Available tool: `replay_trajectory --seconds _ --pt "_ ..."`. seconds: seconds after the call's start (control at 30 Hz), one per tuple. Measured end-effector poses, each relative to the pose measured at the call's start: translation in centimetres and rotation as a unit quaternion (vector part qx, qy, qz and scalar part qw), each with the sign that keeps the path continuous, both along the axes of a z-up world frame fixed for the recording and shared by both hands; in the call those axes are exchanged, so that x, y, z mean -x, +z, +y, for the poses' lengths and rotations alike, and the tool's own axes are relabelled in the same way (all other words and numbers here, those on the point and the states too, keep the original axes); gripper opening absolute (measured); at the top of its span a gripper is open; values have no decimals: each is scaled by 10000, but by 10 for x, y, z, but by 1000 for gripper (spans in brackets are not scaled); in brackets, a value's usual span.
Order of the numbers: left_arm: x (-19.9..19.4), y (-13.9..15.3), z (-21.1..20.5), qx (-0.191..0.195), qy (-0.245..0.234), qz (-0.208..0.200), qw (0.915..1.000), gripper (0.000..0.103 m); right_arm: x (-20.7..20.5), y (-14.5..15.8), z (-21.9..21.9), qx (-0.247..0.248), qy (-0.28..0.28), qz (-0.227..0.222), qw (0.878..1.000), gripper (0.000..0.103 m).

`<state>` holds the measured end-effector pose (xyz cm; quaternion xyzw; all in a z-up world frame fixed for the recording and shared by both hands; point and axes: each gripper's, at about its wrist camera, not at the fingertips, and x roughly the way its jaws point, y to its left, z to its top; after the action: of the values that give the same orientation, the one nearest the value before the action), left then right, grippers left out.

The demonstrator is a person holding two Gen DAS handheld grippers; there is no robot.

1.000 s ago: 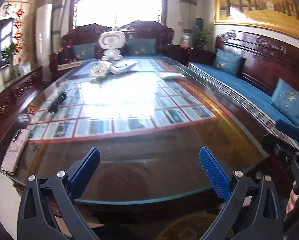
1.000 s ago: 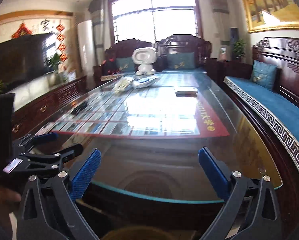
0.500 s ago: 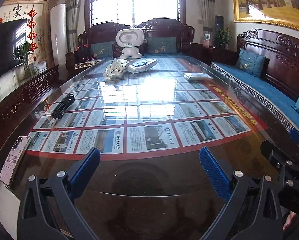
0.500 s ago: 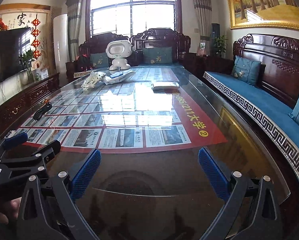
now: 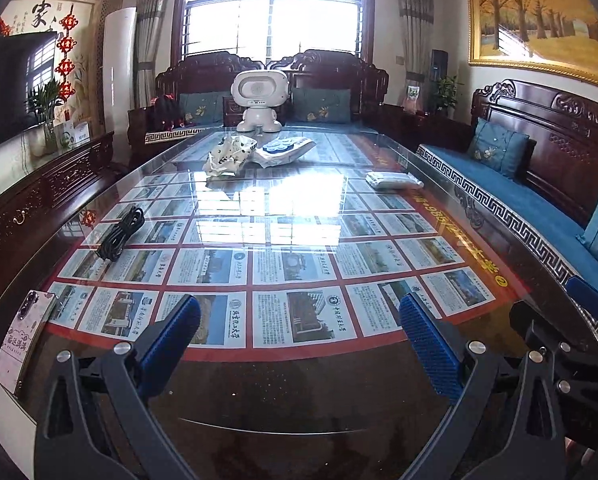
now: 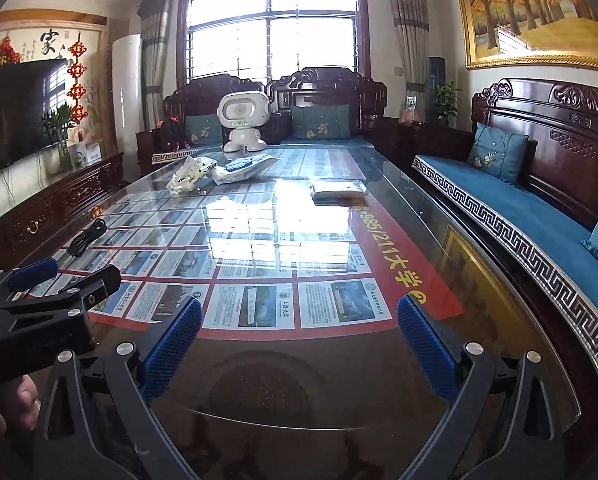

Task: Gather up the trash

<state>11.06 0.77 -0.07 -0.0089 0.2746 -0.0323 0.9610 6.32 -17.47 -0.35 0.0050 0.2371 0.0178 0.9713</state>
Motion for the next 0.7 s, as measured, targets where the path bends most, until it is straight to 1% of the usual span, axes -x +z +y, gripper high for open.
replay_trajectory --seconds 0.17,0.27,0.4,0.57,0.7 --pt "1 4 -5 3 -224 -10 9997 99 1 3 0 23 24 -19 10000 95" --pt "3 5 -8 -19 -266 -7 9996 99 3 5 0 34 23 -43 10000 95" --pt "4 7 -9 -118 -118 -20 9999 99 4 7 -4 -2 -8 -51 10000 95" --pt "5 8 -10 -81 -215 2 9997 99 5 7 -5 16 7 -37 10000 95" --pt "7 9 -13 -116 -197 -12 9997 99 5 7 -5 19 19 -25 10000 95"
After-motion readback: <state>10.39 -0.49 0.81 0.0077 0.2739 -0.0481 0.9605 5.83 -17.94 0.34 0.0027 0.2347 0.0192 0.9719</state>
